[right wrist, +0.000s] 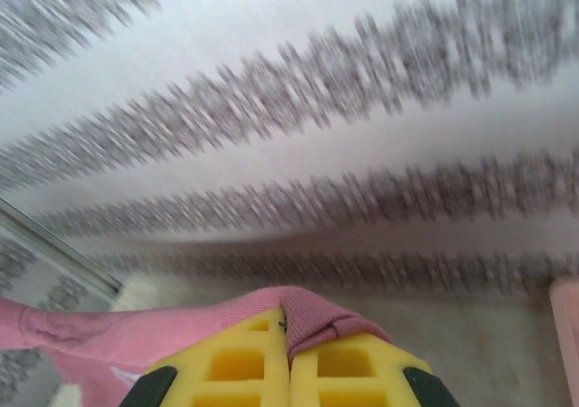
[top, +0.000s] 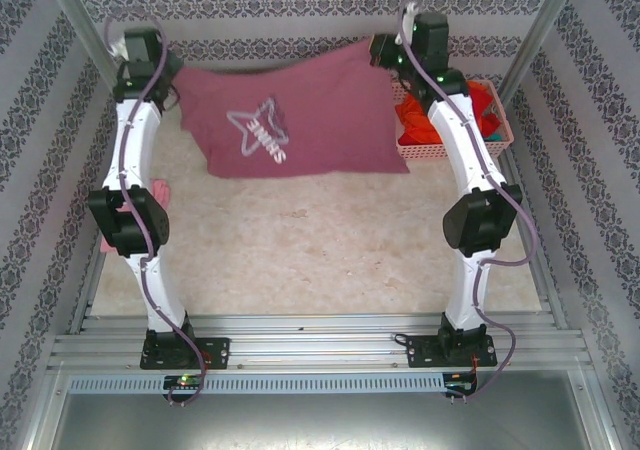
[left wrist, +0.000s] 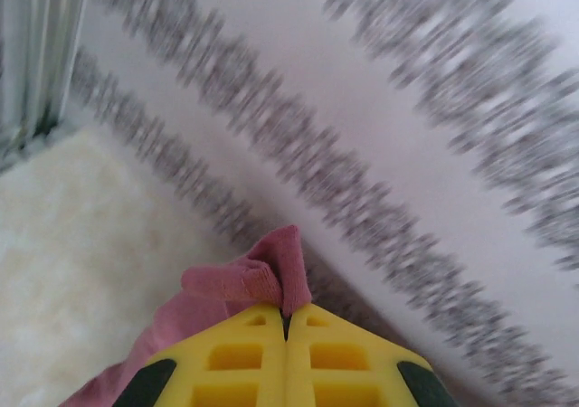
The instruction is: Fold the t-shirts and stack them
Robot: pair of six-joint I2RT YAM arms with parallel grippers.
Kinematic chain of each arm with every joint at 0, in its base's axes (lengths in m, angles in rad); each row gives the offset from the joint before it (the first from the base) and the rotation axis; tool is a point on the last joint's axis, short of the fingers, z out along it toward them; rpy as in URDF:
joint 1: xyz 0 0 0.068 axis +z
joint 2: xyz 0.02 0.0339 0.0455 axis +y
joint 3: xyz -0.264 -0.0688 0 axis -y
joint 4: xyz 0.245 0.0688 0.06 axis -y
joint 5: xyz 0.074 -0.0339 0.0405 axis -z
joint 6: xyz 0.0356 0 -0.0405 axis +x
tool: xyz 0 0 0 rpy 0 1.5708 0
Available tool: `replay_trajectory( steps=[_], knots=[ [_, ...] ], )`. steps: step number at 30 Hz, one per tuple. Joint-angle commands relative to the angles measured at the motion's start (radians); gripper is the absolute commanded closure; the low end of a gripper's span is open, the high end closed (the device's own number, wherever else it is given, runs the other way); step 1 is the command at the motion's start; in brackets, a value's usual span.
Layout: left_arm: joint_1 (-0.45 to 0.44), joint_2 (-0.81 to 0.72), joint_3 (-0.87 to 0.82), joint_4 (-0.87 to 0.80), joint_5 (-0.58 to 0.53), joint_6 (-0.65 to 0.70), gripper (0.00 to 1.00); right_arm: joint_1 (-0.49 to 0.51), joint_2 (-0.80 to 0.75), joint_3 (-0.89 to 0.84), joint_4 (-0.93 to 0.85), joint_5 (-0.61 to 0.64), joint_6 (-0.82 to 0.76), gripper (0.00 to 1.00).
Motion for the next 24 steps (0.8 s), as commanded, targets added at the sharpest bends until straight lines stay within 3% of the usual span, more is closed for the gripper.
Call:
replay_trajectory(
  steps=[1,5,9,12,16,19,24],
  knots=[
    [0.027,-0.025,0.198,-0.073,-0.035,0.030,1.00,-0.012,-0.004,0.183,-0.018,-0.037,-0.020,1.00],
    [0.044,-0.083,0.275,-0.100,-0.032,0.031,1.00,-0.030,-0.010,0.327,-0.070,-0.065,-0.016,1.00],
    [0.049,-0.227,0.146,-0.106,-0.037,0.072,1.00,-0.039,-0.105,0.219,-0.092,-0.100,-0.027,1.00],
    [0.049,-0.406,-0.146,-0.018,-0.039,0.090,1.00,-0.038,-0.256,-0.084,-0.008,-0.133,-0.024,1.00],
    [0.049,-0.690,-0.641,0.113,-0.050,0.071,1.00,-0.037,-0.502,-0.640,0.219,-0.160,0.048,1.00],
    [0.049,-0.873,-0.923,0.094,-0.041,0.049,1.00,-0.022,-0.649,-0.960,0.292,-0.179,0.098,1.00],
    [0.049,-1.095,-1.250,-0.016,0.005,0.012,1.00,0.034,-0.794,-1.338,0.282,-0.157,0.149,1.00]
  ],
)
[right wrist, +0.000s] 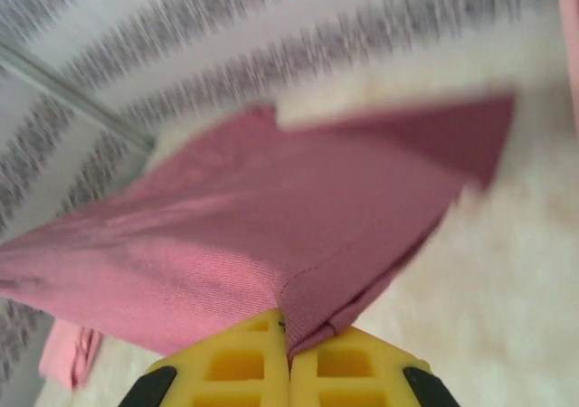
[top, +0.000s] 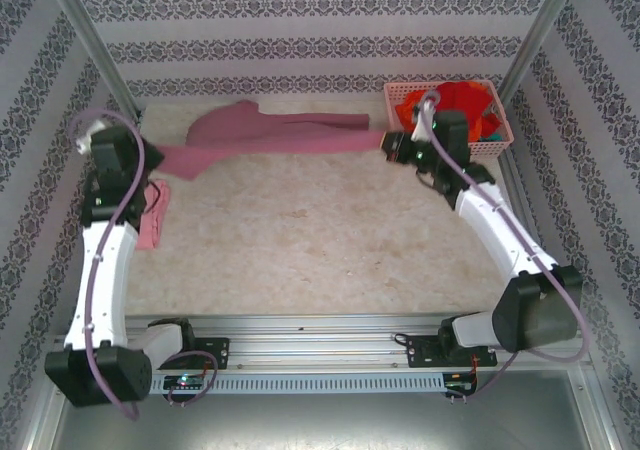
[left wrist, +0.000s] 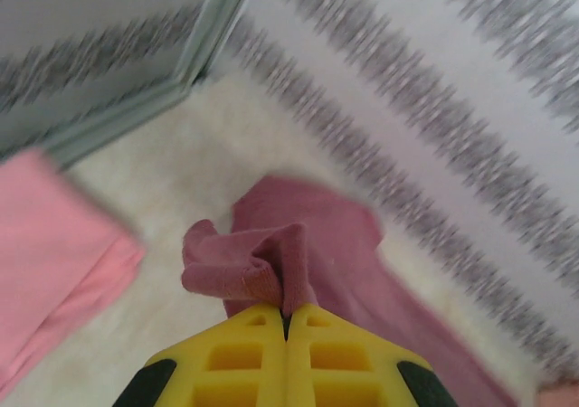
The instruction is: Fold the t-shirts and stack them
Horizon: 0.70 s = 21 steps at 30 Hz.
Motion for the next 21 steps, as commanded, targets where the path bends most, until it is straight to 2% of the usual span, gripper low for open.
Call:
replay_trajectory(
  steps=[1,4,9,13,21],
  knots=[
    [0.011,-0.114,-0.156,-0.057,0.022,-0.034,1.00,0.038,-0.086,-0.156,0.059,0.003,0.064,1.00],
    [0.011,-0.162,-0.316,-0.069,0.031,-0.067,1.00,0.060,-0.089,-0.288,0.052,0.031,0.107,1.00],
    [0.011,-0.171,-0.456,-0.054,0.049,-0.112,1.00,0.076,-0.091,-0.398,0.013,0.123,0.175,1.00],
    [0.011,-0.165,-0.500,-0.047,0.040,-0.107,1.00,0.076,-0.093,-0.425,-0.034,0.178,0.190,1.00],
    [0.011,-0.163,-0.532,-0.044,0.030,-0.112,1.00,0.077,-0.116,-0.432,-0.073,0.203,0.200,1.00]
  ],
)
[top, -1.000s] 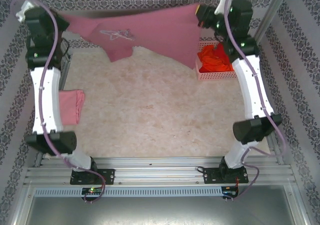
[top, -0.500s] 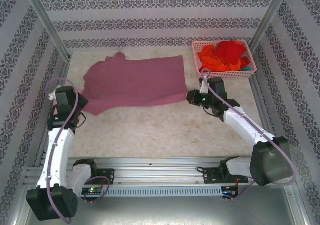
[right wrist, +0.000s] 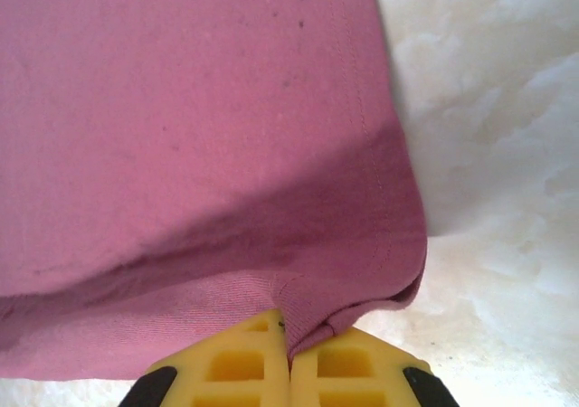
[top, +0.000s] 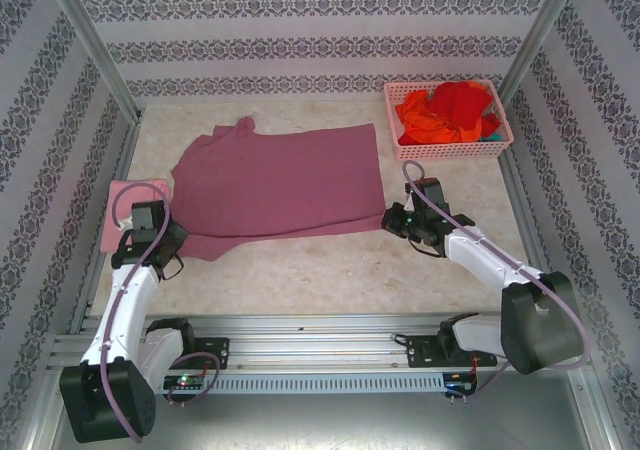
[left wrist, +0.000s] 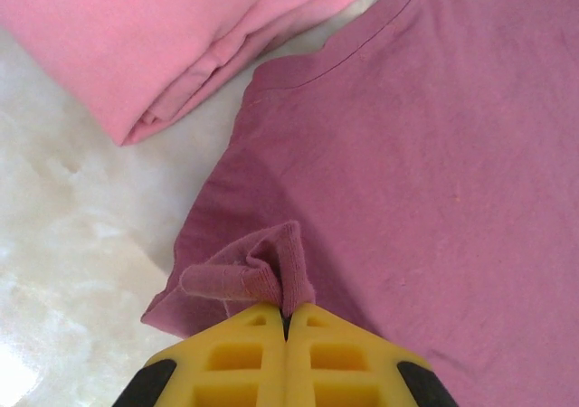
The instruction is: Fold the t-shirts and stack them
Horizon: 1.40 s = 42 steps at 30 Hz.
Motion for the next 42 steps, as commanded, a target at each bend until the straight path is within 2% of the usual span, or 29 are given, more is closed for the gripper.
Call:
replay_trajectory(
  steps=[1,5,13,19,24,32,39,42],
  knots=[
    [0.010,-0.006,0.000,0.011,-0.013,-0.016,1.00,0.009,-0.047,-0.007,-0.021,0.042,0.018,1.00],
    [0.010,-0.013,0.077,-0.042,-0.041,0.019,1.00,0.012,-0.129,0.039,-0.075,0.063,-0.013,1.00],
    [0.010,-0.141,0.301,-0.220,-0.138,0.135,1.00,0.012,-0.486,0.126,-0.259,0.172,-0.082,1.00],
    [0.010,-0.149,0.431,-0.264,-0.129,0.174,1.00,0.008,-0.587,0.232,-0.349,0.196,-0.117,1.00],
    [0.010,-0.124,0.449,-0.227,-0.111,0.185,1.00,0.009,-0.516,0.279,-0.351,0.179,-0.144,1.00],
    [0.010,0.028,0.410,-0.119,-0.038,0.165,1.00,0.010,-0.274,0.288,-0.184,0.123,-0.159,1.00],
    [0.010,0.070,0.355,-0.083,-0.077,0.185,1.00,-0.001,-0.159,0.255,-0.114,0.126,-0.147,1.00],
    [0.010,0.140,0.338,-0.031,-0.080,0.179,1.00,-0.017,-0.071,0.270,-0.067,0.124,-0.160,1.00]
  ],
)
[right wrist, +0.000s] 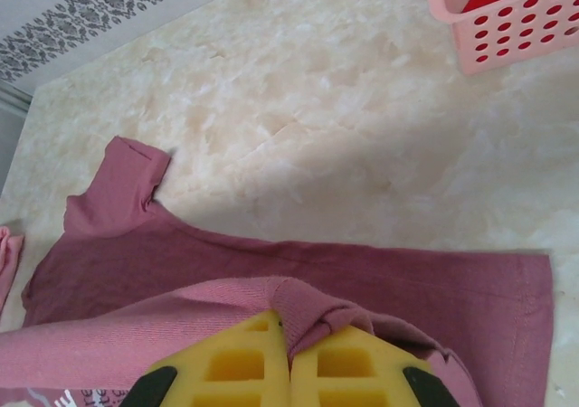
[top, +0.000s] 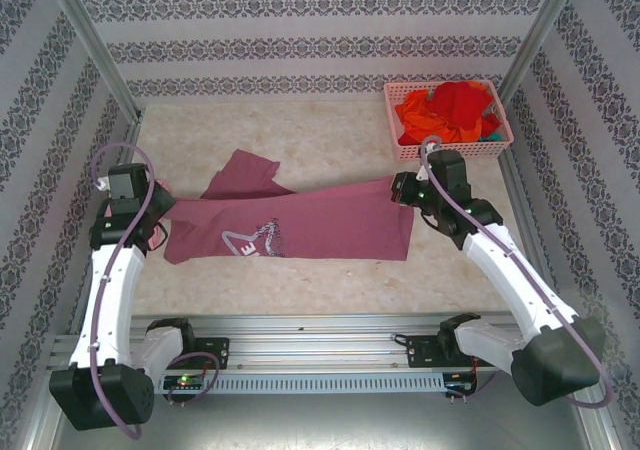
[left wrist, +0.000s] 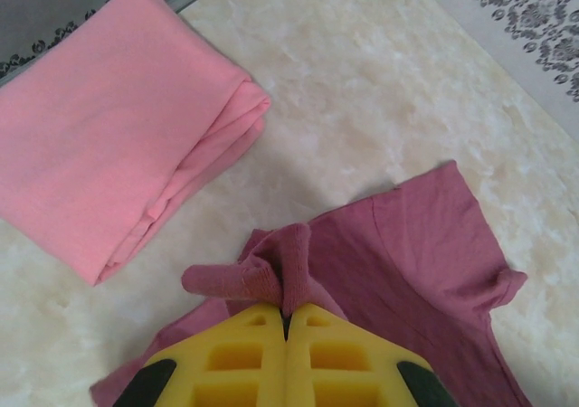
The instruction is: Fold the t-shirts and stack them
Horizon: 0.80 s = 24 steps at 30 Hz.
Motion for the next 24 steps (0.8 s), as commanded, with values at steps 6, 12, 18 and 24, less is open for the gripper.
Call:
replay_trajectory(
  steps=[6,12,18,24],
  knots=[
    [0.010,0.334,0.097,0.237,-0.012,-0.036,1.00,-0.045,0.391,0.230,0.168,-0.031,-0.067,1.00],
    [0.012,0.664,0.423,0.291,-0.031,-0.062,1.00,-0.052,0.784,0.722,0.138,-0.107,-0.089,1.00],
    [0.021,1.012,0.983,0.192,-0.048,-0.054,1.00,-0.066,1.094,1.341,0.012,-0.160,-0.083,1.00],
    [0.021,1.222,1.602,0.064,-0.067,-0.036,1.00,-0.090,1.250,1.909,-0.056,-0.202,0.001,1.00]
  ],
)
